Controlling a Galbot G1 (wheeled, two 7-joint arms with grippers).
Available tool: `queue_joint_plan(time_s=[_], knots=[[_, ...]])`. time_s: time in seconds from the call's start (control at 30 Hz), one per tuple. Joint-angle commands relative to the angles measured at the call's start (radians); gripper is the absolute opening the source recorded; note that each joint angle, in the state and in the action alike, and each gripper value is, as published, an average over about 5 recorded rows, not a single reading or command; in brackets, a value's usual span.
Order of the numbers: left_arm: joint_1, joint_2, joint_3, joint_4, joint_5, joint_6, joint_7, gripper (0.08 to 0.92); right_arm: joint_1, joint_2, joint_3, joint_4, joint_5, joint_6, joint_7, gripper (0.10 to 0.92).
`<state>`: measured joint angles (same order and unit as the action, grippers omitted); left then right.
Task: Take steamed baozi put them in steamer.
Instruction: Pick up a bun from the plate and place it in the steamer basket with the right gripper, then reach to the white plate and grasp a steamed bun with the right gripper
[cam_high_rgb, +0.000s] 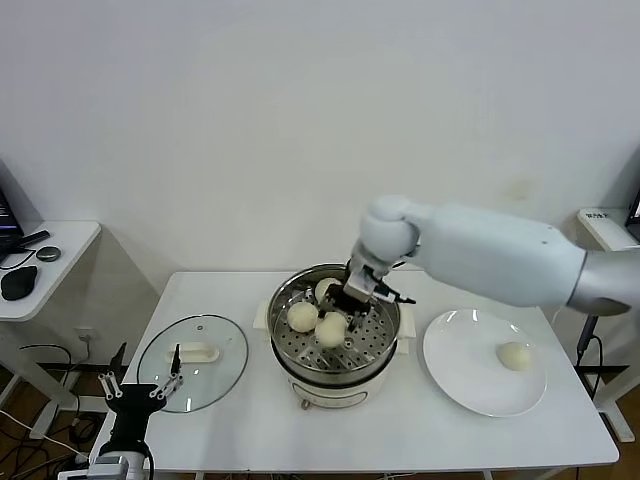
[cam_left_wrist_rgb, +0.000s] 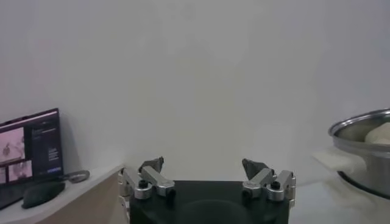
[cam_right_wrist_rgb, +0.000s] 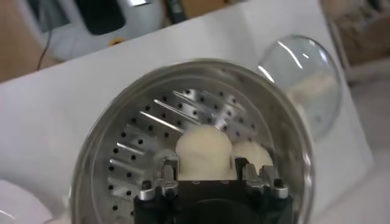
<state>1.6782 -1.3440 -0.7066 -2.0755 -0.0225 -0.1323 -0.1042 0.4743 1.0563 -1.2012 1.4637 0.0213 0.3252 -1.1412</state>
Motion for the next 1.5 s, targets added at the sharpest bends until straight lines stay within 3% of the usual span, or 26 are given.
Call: queue_joint_plan(time_s=[0.03, 0.33, 0.6, 0.73, 0.83, 1.0, 1.2, 1.5], knots=[[0.001, -0.001, -0.003, 0.002, -0.001, -0.001, 0.0, 0.823, -0.036, 0.076, -0.054, -0.014, -0.125, 0.16, 0.021, 0.543], [0.0, -0.001, -0.003, 0.001, 0.0, -0.001, 0.0, 0.823, -0.067, 0.053, -0.03, -0.024, -0.169, 0.186, 0.039, 0.575], [-0.006, -0.005, 0.006, 0.005, 0.001, -0.002, 0.0, 0.823, -0.001, -0.003, 0.02, -0.012, -0.165, 0.179, 0.018, 0.772], [-0.01, -0.005, 0.011, 0.004, 0.002, -0.001, 0.001, 0.823, 0.04, -0.062, 0.053, 0.006, -0.125, 0.147, 0.018, 0.817], [-0.013, 0.0, 0.012, 0.0, 0.0, 0.001, 0.001, 0.823, 0.077, -0.137, 0.065, 0.034, -0.047, 0.062, 0.013, 0.822], [-0.015, 0.012, 0.016, -0.003, -0.001, 0.001, 0.003, 0.823, 0.124, -0.326, 0.039, 0.11, 0.131, -0.273, 0.023, 0.823], [-0.025, 0.026, 0.036, 0.006, 0.001, 0.001, 0.003, 0.823, 0.047, -0.587, 0.072, 0.161, 0.095, -0.571, 0.018, 0.823], [-0.036, 0.032, 0.058, 0.02, 0.006, 0.003, 0.005, 0.823, -0.441, -0.759, 0.477, 0.072, -0.091, -0.563, -0.007, 0.823]])
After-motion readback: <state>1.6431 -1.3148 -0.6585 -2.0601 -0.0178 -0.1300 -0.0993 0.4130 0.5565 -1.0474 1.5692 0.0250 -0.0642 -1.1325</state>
